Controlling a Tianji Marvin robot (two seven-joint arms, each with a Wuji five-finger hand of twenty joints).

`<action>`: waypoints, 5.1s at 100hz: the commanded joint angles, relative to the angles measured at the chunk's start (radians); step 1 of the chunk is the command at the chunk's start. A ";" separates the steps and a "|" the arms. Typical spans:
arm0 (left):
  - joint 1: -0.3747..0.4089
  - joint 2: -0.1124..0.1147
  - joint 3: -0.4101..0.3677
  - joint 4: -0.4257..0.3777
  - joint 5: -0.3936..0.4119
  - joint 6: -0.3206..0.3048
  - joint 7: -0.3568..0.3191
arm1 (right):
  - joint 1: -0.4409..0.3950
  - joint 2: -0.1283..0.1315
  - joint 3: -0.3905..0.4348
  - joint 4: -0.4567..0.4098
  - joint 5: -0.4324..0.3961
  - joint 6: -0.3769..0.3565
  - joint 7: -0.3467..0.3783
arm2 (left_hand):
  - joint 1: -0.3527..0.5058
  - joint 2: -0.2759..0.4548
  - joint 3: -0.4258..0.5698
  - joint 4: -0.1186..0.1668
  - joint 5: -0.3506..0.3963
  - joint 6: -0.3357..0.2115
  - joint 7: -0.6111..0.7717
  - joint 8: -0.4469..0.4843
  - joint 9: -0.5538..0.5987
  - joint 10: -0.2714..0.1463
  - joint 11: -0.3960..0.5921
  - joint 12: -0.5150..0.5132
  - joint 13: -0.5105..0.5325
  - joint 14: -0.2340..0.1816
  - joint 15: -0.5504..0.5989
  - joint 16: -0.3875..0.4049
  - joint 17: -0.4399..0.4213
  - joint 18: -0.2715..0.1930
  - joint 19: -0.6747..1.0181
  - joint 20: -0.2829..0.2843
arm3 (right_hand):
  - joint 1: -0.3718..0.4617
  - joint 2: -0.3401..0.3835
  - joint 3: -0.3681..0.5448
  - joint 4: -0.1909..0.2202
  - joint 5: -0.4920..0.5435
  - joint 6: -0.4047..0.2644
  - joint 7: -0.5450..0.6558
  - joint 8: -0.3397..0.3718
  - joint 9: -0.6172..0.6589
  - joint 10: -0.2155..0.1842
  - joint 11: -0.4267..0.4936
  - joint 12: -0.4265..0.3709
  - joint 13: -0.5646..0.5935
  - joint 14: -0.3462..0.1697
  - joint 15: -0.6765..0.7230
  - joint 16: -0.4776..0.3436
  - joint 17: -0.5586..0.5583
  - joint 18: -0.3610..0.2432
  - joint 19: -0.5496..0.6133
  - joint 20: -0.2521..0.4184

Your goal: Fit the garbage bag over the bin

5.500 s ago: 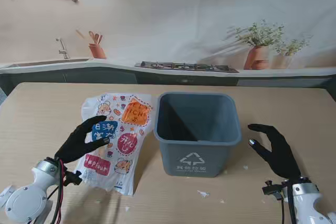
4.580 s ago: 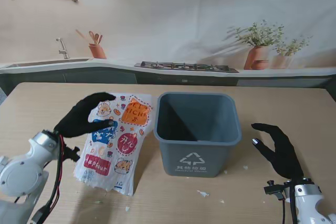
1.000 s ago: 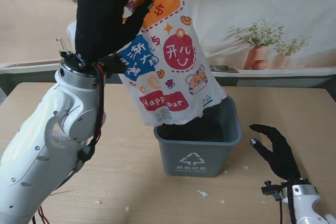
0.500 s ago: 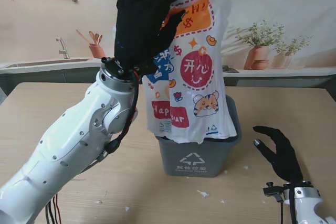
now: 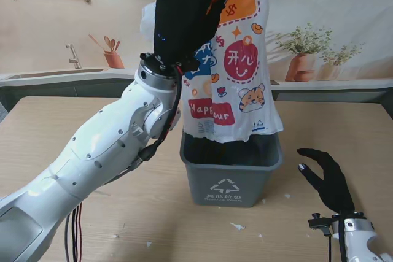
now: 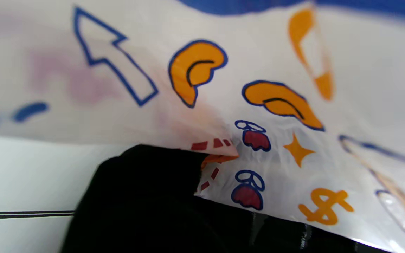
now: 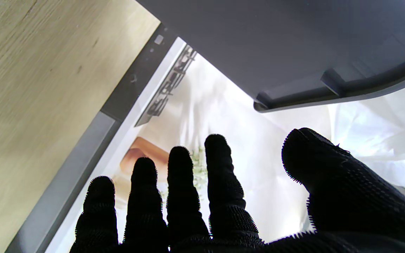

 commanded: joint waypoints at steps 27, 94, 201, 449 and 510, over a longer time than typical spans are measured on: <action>-0.027 -0.070 0.083 0.125 -0.033 -0.006 0.039 | -0.010 -0.012 0.000 0.002 0.003 0.003 -0.004 | 0.052 -0.035 0.045 -0.016 0.000 0.032 0.024 -0.027 -0.007 0.036 -0.005 0.008 -0.035 0.021 0.005 0.024 -0.007 0.019 -0.032 -0.017 | -0.033 0.041 -0.004 0.012 0.018 0.002 -0.014 0.003 0.022 -0.016 -0.018 0.006 0.012 -0.001 0.006 0.008 0.001 -0.013 0.002 0.018; 0.019 -0.007 0.088 0.122 0.047 -0.152 0.002 | 0.009 -0.006 -0.010 0.008 -0.013 0.021 0.011 | 0.017 -0.072 0.112 -0.031 0.057 -0.110 0.043 -0.078 0.005 -0.023 -0.010 -0.031 -0.013 -0.040 -0.007 0.004 -0.005 -0.023 0.049 0.024 | -0.040 0.045 -0.008 0.011 0.021 0.001 -0.014 0.005 0.024 -0.016 -0.019 0.007 0.013 -0.002 0.007 0.009 0.002 -0.011 0.003 0.018; -0.045 0.096 0.071 0.034 0.237 -0.269 -0.071 | 0.036 -0.001 -0.021 0.034 -0.019 0.030 0.025 | 0.005 -0.106 0.153 -0.029 0.128 -0.272 0.062 -0.124 0.019 -0.073 -0.007 -0.064 -0.002 -0.101 -0.008 -0.028 0.000 -0.054 0.021 0.011 | -0.041 0.049 -0.008 0.010 0.021 0.006 -0.015 0.005 0.020 -0.016 -0.017 0.008 0.008 -0.005 0.007 0.009 -0.002 -0.014 0.002 0.020; 0.502 0.136 -0.134 -0.262 0.009 -0.212 -0.551 | 0.149 0.020 0.014 -0.304 -0.661 -0.365 -0.226 | -0.239 -0.001 -0.044 0.036 0.414 -0.346 -0.182 -0.334 0.312 -0.230 -0.130 -0.074 0.430 -0.191 -0.152 -0.170 0.054 -0.045 0.236 0.134 | 0.016 -0.175 0.093 0.018 -0.162 -0.078 0.112 0.039 -0.139 -0.109 0.104 0.031 -0.102 -0.057 0.092 0.044 -0.011 -0.045 -0.009 0.050; 0.510 0.154 -0.134 -0.293 0.074 -0.233 -0.563 | 0.199 0.092 0.015 -0.368 -0.811 -0.348 0.027 | -0.263 -0.034 -0.001 0.034 0.437 -0.350 -0.163 -0.337 0.343 -0.232 -0.132 -0.042 0.456 -0.194 -0.149 -0.153 0.061 -0.040 0.236 0.135 | -0.022 -0.259 0.103 0.019 -0.157 -0.106 0.060 0.045 -0.071 -0.153 0.054 0.021 -0.038 -0.079 0.032 0.020 0.017 -0.012 -0.037 -0.016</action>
